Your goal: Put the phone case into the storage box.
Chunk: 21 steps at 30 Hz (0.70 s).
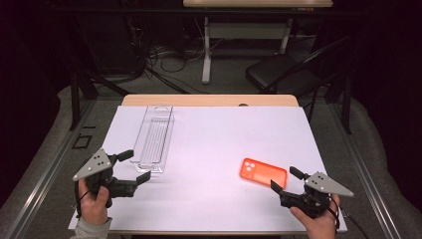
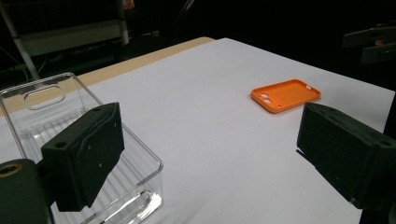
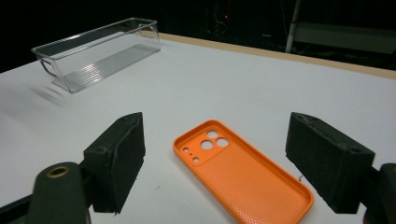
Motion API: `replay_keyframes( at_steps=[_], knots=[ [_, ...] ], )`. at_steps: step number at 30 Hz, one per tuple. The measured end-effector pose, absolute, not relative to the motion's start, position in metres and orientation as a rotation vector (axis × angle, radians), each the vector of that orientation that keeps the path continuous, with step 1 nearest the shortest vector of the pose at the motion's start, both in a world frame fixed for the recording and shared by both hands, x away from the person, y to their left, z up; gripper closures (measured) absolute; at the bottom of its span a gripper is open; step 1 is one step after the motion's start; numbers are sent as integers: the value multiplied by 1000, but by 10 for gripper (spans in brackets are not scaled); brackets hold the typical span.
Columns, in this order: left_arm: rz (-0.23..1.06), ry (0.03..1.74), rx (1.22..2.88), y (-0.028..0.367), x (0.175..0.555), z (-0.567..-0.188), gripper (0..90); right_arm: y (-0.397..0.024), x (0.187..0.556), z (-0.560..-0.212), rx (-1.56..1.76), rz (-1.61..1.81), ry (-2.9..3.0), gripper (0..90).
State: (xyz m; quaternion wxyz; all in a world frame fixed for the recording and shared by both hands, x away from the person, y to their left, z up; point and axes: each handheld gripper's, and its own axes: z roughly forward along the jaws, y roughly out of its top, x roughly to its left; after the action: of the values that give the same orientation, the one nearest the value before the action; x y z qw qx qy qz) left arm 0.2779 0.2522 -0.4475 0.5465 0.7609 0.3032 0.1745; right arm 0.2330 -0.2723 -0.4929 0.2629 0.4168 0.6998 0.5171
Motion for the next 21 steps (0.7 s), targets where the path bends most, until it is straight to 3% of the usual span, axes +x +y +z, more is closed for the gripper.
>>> replay_keyframes(
  at_steps=[11, 16, 21],
  knots=[
    [312, 801, 1822, 248, 313, -434, 66, -266, 248, -483, 1167, 1394, 2014, 144],
    [265, 825, 1819, 245, 327, -429, 7, -265, 260, -473, 1174, 1378, 2052, 139],
    [252, 833, 1812, 244, 338, -426, 4, -266, 267, -468, 1185, 1372, 2054, 139]
  ],
)
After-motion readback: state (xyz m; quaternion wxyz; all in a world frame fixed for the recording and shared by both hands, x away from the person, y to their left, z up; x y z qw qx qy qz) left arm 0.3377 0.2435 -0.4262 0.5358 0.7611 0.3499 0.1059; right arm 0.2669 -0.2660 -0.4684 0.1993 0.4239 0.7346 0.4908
